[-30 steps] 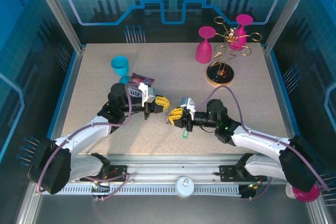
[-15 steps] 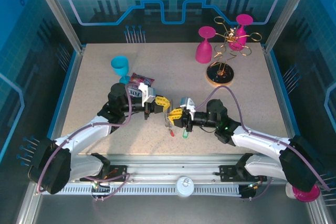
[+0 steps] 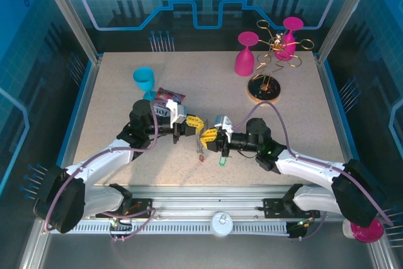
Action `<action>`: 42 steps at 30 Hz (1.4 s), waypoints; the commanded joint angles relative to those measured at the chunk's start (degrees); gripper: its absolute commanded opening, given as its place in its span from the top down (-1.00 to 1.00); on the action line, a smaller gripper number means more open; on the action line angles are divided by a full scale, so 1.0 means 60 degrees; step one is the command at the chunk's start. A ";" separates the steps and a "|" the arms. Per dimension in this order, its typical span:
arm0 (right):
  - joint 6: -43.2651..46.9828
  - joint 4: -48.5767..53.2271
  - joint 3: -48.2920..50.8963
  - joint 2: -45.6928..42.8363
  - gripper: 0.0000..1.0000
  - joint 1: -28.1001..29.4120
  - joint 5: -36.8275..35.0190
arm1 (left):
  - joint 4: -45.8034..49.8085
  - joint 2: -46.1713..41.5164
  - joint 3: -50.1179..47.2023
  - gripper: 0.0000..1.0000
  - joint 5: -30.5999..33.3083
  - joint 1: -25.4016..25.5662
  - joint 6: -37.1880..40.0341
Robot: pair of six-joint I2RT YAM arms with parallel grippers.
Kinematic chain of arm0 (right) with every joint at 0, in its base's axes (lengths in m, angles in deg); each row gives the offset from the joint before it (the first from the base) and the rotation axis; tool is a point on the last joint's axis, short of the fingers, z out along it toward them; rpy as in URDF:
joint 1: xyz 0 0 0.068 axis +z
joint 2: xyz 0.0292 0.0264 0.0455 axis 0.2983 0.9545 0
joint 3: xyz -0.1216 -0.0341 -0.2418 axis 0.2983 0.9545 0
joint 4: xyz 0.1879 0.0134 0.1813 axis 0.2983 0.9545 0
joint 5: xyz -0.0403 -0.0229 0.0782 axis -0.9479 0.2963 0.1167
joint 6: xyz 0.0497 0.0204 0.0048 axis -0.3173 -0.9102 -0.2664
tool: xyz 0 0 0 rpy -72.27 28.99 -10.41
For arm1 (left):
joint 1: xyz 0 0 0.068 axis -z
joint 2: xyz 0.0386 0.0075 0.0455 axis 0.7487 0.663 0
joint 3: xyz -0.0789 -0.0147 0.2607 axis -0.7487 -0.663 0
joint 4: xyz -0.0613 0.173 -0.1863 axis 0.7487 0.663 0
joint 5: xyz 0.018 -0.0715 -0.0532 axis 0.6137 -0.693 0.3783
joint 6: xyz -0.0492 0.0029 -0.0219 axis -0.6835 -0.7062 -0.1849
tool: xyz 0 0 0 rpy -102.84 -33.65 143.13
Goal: Put the keys on the keyring
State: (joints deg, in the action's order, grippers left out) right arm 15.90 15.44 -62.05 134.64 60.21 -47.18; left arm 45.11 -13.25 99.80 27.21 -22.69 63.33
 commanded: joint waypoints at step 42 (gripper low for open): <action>-0.6061 0.8549 -0.4240 0.1075 1.00 0.0044 -0.1497 | 0.3945 -0.0650 0.0185 0.00 0.5128 0.0786 -0.1975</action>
State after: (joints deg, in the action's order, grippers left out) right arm -14.40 62.61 -83.73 140.30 60.43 -56.14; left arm 67.12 -15.19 101.29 56.08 -18.30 49.48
